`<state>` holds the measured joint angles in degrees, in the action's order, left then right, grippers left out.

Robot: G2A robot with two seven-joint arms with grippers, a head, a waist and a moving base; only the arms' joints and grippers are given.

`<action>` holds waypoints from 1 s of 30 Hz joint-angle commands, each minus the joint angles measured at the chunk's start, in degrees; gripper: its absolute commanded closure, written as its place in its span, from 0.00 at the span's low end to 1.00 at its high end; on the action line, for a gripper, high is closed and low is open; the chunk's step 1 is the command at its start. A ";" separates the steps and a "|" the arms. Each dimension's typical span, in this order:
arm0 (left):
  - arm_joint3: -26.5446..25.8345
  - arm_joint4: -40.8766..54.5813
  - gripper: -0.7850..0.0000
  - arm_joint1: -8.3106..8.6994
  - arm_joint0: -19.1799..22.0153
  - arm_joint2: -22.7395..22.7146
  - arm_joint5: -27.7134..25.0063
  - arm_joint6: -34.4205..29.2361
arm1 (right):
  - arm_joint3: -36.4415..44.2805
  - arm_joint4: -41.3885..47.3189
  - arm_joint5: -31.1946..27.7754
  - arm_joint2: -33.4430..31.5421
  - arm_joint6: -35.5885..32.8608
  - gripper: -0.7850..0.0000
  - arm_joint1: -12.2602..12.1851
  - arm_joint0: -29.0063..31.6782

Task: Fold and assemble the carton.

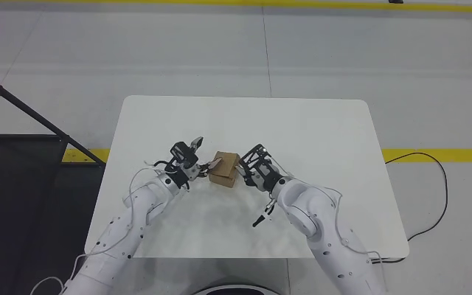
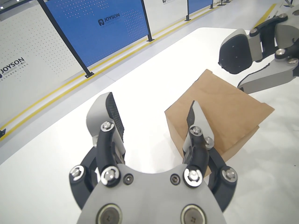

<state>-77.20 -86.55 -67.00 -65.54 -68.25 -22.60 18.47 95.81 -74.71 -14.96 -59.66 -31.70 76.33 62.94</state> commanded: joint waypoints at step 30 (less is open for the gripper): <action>4.83 47.09 0.00 0.17 6.19 -3.08 -19.94 -35.64 | -0.23 -0.07 0.03 0.02 -0.26 0.45 0.16 -0.36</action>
<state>-72.37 -39.33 -66.84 -59.33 -71.32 -42.50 -17.32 95.57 -74.78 -14.93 -59.64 -31.96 76.49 62.58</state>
